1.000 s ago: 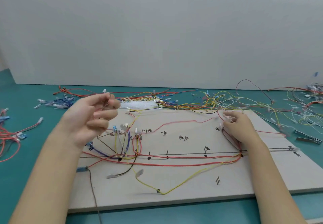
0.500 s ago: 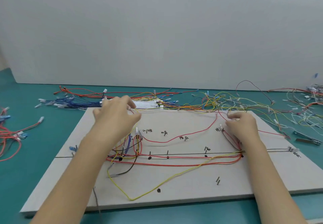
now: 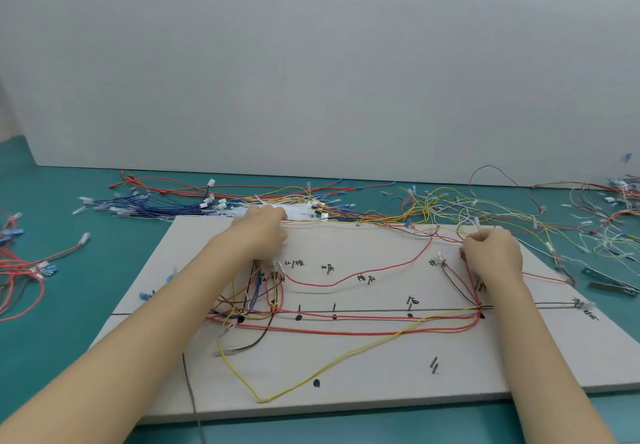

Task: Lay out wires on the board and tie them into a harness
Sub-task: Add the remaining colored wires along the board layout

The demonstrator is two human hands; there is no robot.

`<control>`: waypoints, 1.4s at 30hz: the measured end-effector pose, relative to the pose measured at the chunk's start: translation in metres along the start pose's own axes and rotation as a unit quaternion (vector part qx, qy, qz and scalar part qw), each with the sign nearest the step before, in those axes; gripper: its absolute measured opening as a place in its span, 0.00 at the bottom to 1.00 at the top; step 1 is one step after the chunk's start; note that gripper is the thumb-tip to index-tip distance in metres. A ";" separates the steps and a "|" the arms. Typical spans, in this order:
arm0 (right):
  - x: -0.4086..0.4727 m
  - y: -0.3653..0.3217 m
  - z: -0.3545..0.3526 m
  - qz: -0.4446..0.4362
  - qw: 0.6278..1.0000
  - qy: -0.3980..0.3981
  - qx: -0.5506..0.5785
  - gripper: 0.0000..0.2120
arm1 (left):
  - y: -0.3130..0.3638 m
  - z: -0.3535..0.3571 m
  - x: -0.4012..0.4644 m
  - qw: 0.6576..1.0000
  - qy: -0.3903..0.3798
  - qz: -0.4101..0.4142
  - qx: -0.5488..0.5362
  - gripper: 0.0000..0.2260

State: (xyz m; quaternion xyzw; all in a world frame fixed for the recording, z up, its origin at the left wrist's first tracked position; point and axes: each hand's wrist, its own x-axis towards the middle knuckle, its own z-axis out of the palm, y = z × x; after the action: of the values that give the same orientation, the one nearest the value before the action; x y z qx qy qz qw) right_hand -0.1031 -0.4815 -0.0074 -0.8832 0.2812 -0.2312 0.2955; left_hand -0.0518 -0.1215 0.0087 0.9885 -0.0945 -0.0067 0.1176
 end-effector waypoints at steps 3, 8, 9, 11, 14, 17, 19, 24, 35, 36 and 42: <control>-0.006 -0.008 -0.005 -0.001 0.998 0.064 0.012 0.08 | -0.014 0.000 0.012 0.999 0.020 -0.025 -0.026 0.19; -0.018 -0.022 -0.002 -0.025 0.994 0.091 0.046 0.09 | -0.030 0.004 0.026 0.995 0.020 -0.036 -0.092 0.22; -0.020 -0.024 0.000 -0.033 0.995 0.082 0.050 0.10 | -0.032 0.004 0.029 0.995 0.019 -0.038 -0.091 0.22; -0.024 -0.027 0.005 -0.051 0.995 0.061 0.057 0.10 | -0.036 0.003 0.031 0.997 0.011 -0.026 -0.077 0.22; -0.028 -0.030 0.011 -0.080 0.995 0.030 0.055 0.08 | -0.037 0.006 0.031 0.998 0.010 -0.014 -0.061 0.21; -0.032 -0.032 0.018 -0.109 0.993 -0.007 0.053 0.09 | -0.036 0.009 0.032 0.999 0.019 -0.023 0.011 0.17; -0.034 -0.033 0.022 -0.124 0.991 -0.025 0.051 0.09 | -0.033 0.010 0.032 0.999 0.032 -0.026 0.029 0.14; -0.035 -0.034 0.022 -0.183 0.979 -0.021 0.085 0.05 | -0.026 0.010 0.032 0.988 0.143 0.015 -0.055 0.06; -0.045 -0.059 0.016 -0.064 0.912 -0.071 0.398 0.08 | 0.034 -0.053 -0.025 0.827 0.204 0.123 -0.510 0.10; -0.043 -0.061 0.013 -0.003 0.885 -0.111 0.452 0.10 | 0.039 -0.056 -0.033 0.823 0.202 0.133 -0.514 0.09; -0.035 -0.063 0.016 0.130 0.759 -0.295 0.566 0.20 | 0.042 -0.063 -0.075 0.827 0.101 0.168 -0.527 0.09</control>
State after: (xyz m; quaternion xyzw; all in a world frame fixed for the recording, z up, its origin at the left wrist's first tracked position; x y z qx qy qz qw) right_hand -0.0969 -0.4114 0.0140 -0.5343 0.1097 -0.0363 0.8373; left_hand -0.1315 -0.1331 0.0789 0.7400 -0.2289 0.0645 0.6292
